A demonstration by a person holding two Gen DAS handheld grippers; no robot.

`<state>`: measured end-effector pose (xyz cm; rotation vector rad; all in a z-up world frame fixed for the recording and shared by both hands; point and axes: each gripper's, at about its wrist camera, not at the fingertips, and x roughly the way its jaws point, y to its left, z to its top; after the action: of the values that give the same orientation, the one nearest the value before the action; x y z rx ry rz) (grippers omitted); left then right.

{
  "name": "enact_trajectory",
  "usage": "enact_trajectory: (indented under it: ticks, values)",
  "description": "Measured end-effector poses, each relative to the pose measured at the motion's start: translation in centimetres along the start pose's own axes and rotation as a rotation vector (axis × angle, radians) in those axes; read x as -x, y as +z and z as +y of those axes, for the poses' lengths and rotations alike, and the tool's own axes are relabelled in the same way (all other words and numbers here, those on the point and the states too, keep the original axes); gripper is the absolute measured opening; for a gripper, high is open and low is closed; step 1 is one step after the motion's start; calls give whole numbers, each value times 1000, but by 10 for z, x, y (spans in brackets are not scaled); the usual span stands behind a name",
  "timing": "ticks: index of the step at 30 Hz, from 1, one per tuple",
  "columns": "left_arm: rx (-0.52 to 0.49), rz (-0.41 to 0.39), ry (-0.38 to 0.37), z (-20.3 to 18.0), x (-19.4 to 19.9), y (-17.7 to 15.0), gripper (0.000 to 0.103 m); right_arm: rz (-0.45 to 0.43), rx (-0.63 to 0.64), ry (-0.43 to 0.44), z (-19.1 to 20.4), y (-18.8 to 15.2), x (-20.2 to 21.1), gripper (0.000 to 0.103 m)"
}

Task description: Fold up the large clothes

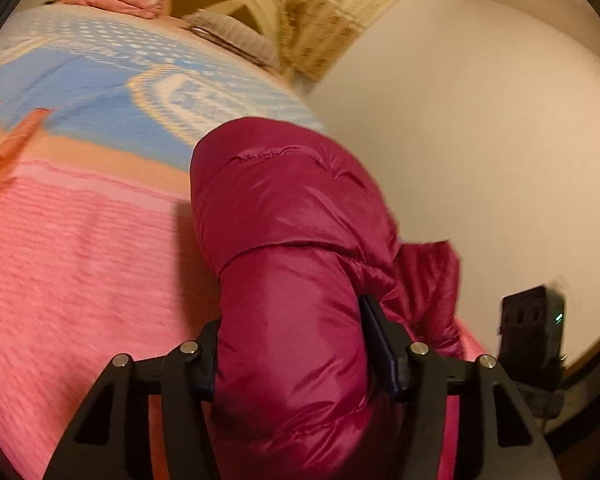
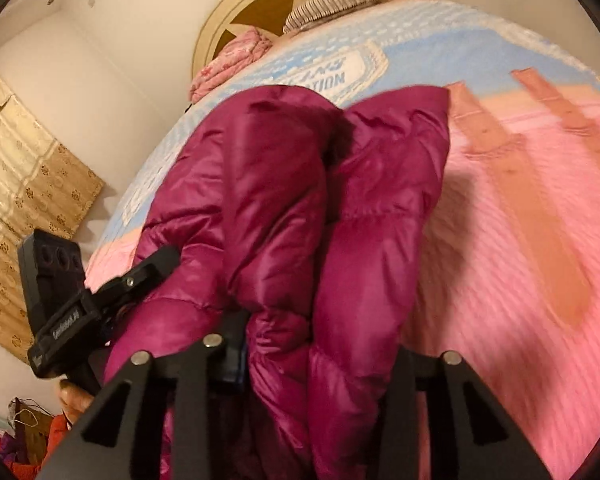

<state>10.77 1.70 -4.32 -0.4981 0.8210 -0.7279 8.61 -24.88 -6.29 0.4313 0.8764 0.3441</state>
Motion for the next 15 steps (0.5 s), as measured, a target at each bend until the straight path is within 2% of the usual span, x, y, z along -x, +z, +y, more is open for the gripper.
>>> enact_trajectory:
  ticks: [6,10,13,15]
  values:
    - [-168,32,-145,-102,3,-5,58,-124,-39,-52,-3,-30,92,36]
    - [-175,90,-287,-159,-21,-7,58,-255,-84,-107,-17,-47,182,36]
    - [-180,150,-312,-193,-55,-15,58,-322,-88,-197,-28,-56,234,36]
    - [-201,172,-304,-209,-79,-22,58,-355,-90,-253,-40,-60,255,36]
